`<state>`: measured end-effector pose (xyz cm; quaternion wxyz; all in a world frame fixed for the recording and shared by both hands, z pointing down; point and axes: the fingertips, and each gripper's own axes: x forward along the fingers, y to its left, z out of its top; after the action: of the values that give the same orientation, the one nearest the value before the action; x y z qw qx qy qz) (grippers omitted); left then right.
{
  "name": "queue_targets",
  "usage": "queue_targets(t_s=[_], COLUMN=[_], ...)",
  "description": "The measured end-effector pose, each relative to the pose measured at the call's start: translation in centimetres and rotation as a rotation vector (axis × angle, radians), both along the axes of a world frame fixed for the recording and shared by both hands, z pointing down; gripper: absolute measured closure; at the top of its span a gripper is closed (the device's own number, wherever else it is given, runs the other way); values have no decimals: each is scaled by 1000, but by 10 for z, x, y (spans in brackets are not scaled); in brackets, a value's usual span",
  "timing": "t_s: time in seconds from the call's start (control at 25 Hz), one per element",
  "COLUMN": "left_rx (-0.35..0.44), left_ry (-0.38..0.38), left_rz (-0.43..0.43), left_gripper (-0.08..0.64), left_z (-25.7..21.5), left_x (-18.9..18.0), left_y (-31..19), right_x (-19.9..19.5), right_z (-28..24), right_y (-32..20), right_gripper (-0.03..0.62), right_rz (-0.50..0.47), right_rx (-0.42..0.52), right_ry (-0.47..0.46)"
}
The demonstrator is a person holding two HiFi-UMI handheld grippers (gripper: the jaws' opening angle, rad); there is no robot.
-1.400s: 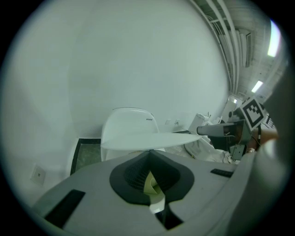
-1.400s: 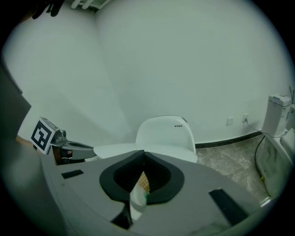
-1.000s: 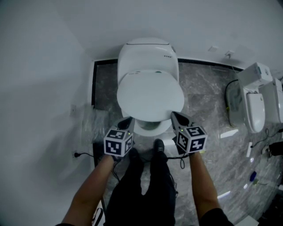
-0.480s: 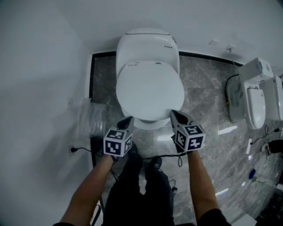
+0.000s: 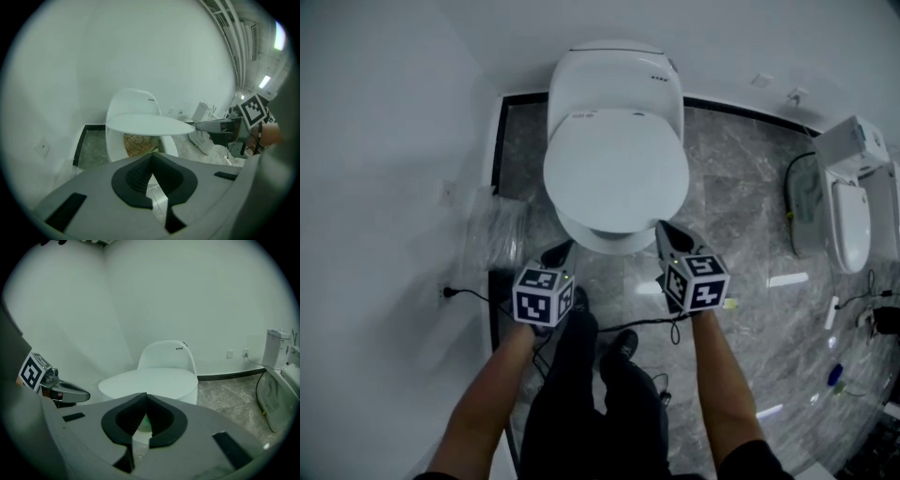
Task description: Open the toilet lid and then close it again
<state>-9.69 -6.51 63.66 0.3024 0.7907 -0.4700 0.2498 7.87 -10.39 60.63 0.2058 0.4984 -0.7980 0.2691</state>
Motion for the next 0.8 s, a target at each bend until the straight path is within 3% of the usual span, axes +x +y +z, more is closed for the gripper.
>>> queue_targets(t_s=[0.52,0.8], left_rx=[71,115], left_ry=[-4,-9], left_rz=[-24,-22], left_gripper=[552,552], left_z=[-51,-57], left_x=[29,36], left_y=[41,13], right_x=[12,7], right_z=[-21,-19], right_y=[64,38], right_gripper=[581,581], right_rz=[-44,-58], right_rx=[-12,15], right_ry=[-24,-16])
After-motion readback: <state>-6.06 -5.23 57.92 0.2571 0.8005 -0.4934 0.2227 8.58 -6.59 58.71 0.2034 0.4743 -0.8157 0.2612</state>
